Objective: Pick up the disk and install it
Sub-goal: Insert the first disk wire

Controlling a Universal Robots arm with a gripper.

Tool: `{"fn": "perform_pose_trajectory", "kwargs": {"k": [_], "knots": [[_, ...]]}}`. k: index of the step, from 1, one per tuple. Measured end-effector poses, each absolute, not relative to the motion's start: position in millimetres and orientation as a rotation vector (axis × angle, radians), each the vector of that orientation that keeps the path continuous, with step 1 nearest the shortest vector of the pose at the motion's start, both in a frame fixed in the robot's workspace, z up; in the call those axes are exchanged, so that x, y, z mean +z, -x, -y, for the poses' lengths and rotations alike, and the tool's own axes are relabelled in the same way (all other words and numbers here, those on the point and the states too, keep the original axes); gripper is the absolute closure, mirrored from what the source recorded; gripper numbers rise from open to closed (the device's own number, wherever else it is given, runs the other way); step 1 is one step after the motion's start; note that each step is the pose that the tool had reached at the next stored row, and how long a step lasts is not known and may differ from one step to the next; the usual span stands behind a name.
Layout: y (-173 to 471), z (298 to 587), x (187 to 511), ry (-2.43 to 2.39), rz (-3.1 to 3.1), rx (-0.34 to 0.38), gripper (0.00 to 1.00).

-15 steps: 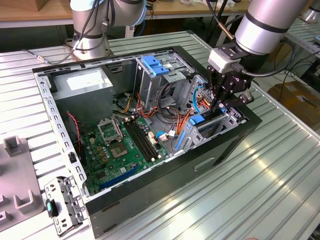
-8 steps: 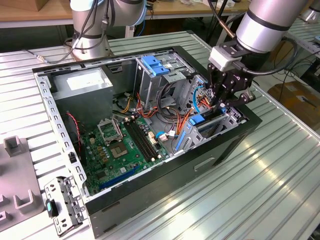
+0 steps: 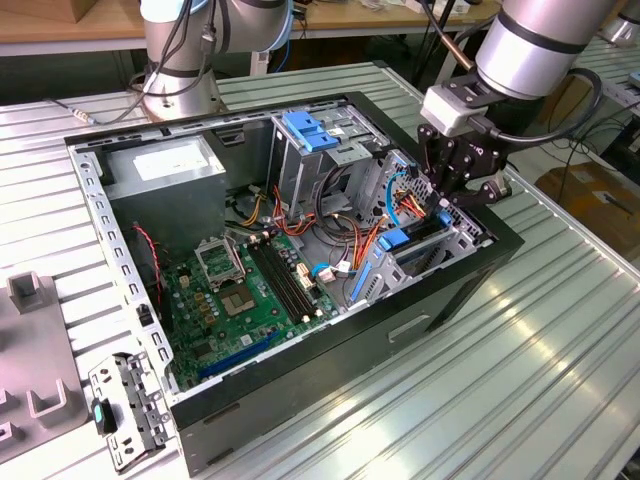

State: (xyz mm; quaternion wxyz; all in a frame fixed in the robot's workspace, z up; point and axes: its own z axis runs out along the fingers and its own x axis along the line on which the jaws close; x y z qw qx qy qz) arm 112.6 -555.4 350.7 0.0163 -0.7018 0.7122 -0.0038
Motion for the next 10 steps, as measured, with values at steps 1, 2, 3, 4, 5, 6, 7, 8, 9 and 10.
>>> {"fn": "perform_pose_trajectory", "kwargs": {"k": [1, 2, 3, 4, 5, 6, 7, 8, 9, 10], "knots": [[-112.6, 555.4, 350.7, 2.182, -2.214, -0.012, 0.89], [-112.5, 555.5, 350.7, 2.182, -2.215, -0.012, 0.89], [-112.5, 555.5, 350.7, 2.182, -2.214, -0.012, 0.89], [-112.6, 555.5, 350.7, 2.182, -2.214, -0.012, 0.89], [-112.6, 555.5, 350.7, 2.182, -2.214, -0.012, 0.89], [-112.6, 555.5, 350.7, 2.182, -2.214, -0.012, 0.89], [-112.5, 555.5, 350.7, 2.182, -2.214, -0.012, 0.89], [-112.6, 555.4, 350.7, 2.182, -2.214, -0.012, 0.89], [-112.6, 555.4, 350.7, 2.182, -2.214, -0.012, 0.89], [-112.6, 555.5, 350.7, 2.182, -2.214, -0.012, 0.89]]}}
